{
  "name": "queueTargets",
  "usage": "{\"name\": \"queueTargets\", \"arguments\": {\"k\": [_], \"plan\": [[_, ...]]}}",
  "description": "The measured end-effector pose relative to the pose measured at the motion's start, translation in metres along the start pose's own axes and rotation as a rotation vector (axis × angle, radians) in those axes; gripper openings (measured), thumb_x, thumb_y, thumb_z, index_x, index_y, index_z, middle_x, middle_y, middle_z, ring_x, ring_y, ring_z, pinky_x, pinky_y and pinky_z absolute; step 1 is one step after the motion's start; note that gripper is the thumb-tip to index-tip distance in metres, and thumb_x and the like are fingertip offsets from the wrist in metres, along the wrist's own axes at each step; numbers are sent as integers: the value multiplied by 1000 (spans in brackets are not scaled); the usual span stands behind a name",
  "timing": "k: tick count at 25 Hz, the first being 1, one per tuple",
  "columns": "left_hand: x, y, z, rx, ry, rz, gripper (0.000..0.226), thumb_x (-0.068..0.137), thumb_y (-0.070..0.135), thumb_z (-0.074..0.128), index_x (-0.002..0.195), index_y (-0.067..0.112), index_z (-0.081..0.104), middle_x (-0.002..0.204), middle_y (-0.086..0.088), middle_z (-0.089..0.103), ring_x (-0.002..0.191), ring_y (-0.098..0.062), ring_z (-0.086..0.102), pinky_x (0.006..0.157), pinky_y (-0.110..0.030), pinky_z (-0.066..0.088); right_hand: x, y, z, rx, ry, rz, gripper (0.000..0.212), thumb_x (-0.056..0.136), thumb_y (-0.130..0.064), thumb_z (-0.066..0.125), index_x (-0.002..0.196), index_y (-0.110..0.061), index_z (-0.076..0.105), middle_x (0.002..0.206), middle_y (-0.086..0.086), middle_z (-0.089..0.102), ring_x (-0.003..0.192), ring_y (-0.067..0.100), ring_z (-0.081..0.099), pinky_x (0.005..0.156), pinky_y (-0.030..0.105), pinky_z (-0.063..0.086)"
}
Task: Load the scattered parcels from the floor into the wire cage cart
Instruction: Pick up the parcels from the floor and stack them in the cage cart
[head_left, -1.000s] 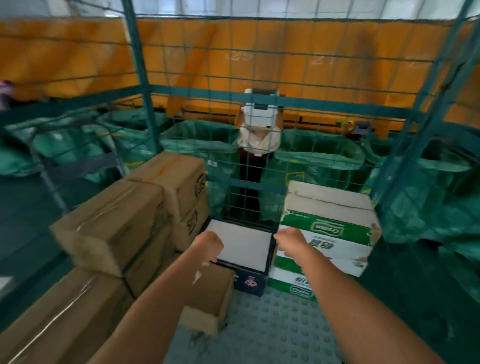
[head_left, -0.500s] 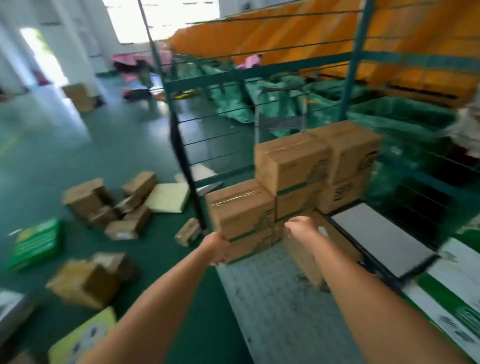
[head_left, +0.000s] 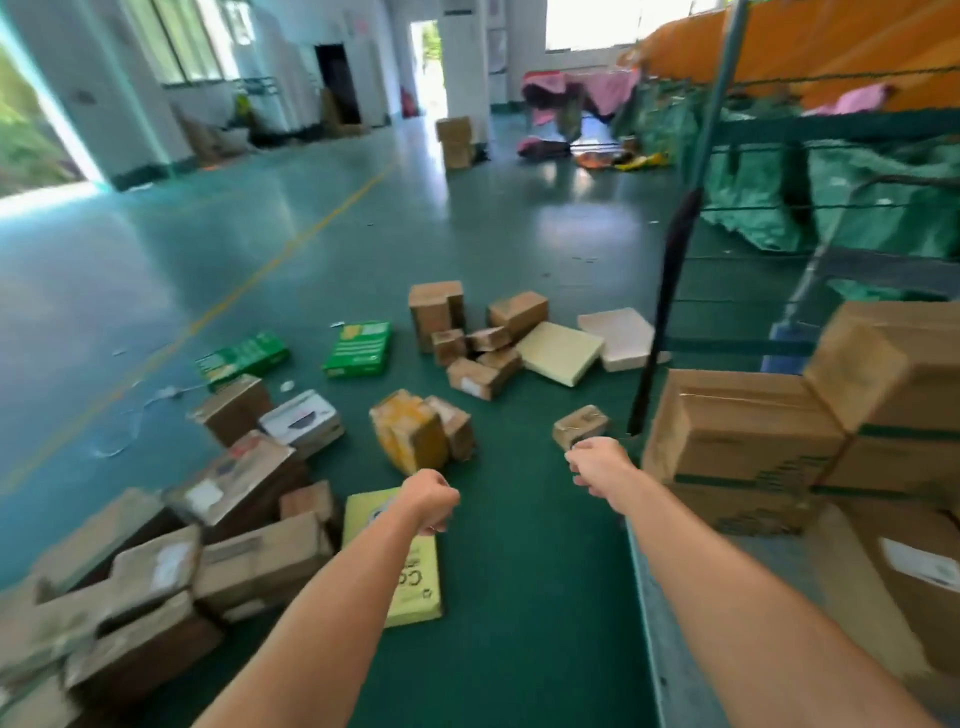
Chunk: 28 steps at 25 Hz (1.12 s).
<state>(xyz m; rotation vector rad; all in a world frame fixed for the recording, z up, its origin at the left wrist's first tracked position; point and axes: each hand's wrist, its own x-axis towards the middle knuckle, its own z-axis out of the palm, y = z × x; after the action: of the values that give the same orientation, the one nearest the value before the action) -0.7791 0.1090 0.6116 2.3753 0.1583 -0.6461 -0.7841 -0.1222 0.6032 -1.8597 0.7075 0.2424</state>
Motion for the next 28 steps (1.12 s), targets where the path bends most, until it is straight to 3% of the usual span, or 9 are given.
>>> {"name": "queueTargets", "arguments": {"k": [2,7,11,16,22,28], "plan": [[5,-47,-38,-57,56,-60,8,91,13,49,89,8,55,87,-10,63,61,-19,59,59,-26,48,-8,-28,56,-46,-36,-43,7,92,-15,55,90,-22,56,77,4,57,71,22,55,47,24,34],[12,-171,-126,-171,150,-181,14,95,17,49,99,7,58,94,-12,65,75,-22,63,69,-32,55,-25,-88,198,-206,-137,-128,23,93,-17,56,116,-15,61,100,8,62,101,28,64,70,30,44],[16,-245,-180,-230,152,-276,22,96,17,49,115,9,56,106,-13,63,80,-21,63,54,-25,49,-38,-120,294,-327,-286,-158,28,94,-17,56,120,-9,61,110,13,65,103,30,64,75,33,47],[46,-303,-227,-337,220,-364,17,97,18,48,110,11,56,101,-10,62,78,-19,62,71,-32,56,-16,-161,382,-449,-389,-201,31,97,-12,52,127,-8,57,118,10,61,104,25,61,90,36,52],[107,-333,-290,-323,235,-453,15,98,16,48,111,12,56,102,-10,61,90,-21,64,80,-33,56,49,-210,479,-398,-475,-177,28,95,-13,51,122,-9,59,106,11,62,105,29,62,90,40,52],[165,-364,-354,-304,215,-518,17,99,16,48,114,12,54,97,-6,59,82,-16,60,70,-27,51,98,-259,567,-413,-553,-127,26,94,-19,55,119,-14,61,108,8,63,101,25,61,76,33,48]]}}
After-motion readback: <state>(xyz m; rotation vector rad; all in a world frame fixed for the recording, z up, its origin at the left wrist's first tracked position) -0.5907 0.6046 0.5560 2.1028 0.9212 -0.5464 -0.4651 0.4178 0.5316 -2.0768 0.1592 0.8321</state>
